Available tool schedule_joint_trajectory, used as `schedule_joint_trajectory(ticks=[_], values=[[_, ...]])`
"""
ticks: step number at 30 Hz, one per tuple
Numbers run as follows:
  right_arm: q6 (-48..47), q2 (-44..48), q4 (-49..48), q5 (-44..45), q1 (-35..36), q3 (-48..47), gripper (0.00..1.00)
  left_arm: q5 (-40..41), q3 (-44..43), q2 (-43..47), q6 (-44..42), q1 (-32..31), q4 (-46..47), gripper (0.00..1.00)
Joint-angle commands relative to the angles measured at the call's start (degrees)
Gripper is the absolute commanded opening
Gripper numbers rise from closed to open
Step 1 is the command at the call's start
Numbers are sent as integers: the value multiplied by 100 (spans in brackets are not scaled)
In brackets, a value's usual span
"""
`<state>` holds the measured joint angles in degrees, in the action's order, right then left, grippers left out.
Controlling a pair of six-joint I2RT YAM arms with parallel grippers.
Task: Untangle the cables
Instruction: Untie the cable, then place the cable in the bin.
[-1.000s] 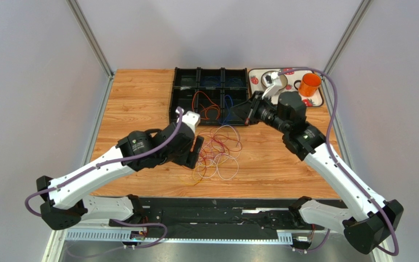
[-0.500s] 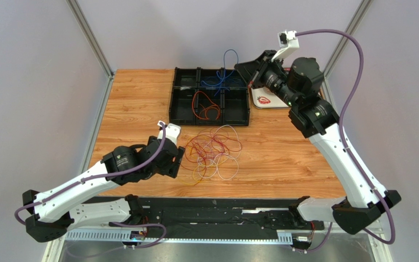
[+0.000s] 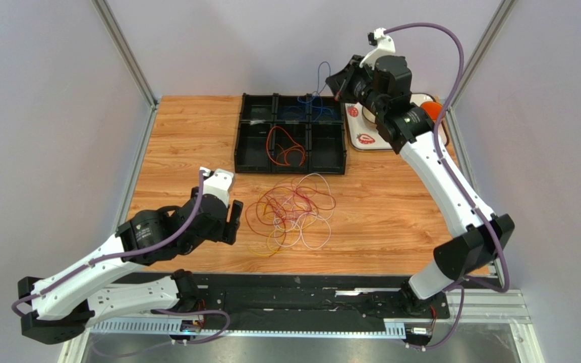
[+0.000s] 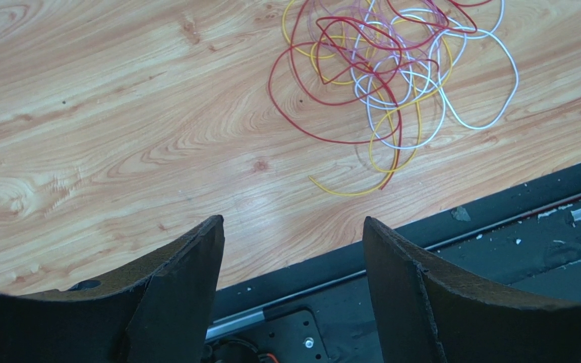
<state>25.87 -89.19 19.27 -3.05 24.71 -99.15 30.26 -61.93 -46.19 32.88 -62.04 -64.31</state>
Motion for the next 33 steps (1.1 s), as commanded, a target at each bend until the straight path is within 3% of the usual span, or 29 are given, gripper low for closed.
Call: schedule_joint_trajectory(ticks=[1,7,14,33], values=[[93,-729,-336,86,-273,-708,0,217,32,-74,-63,25,112,76],[357,-1662,-292,-178,-678,-1649,0,366,-3,-179,25,17,16,75],[68,-2532,-169,111,-704,-2345,0,367,23,-171,-10,17,50,75],[-337,-3456,-195,735,-757,-2416,0,323,50,-250,-45,25,86,75]])
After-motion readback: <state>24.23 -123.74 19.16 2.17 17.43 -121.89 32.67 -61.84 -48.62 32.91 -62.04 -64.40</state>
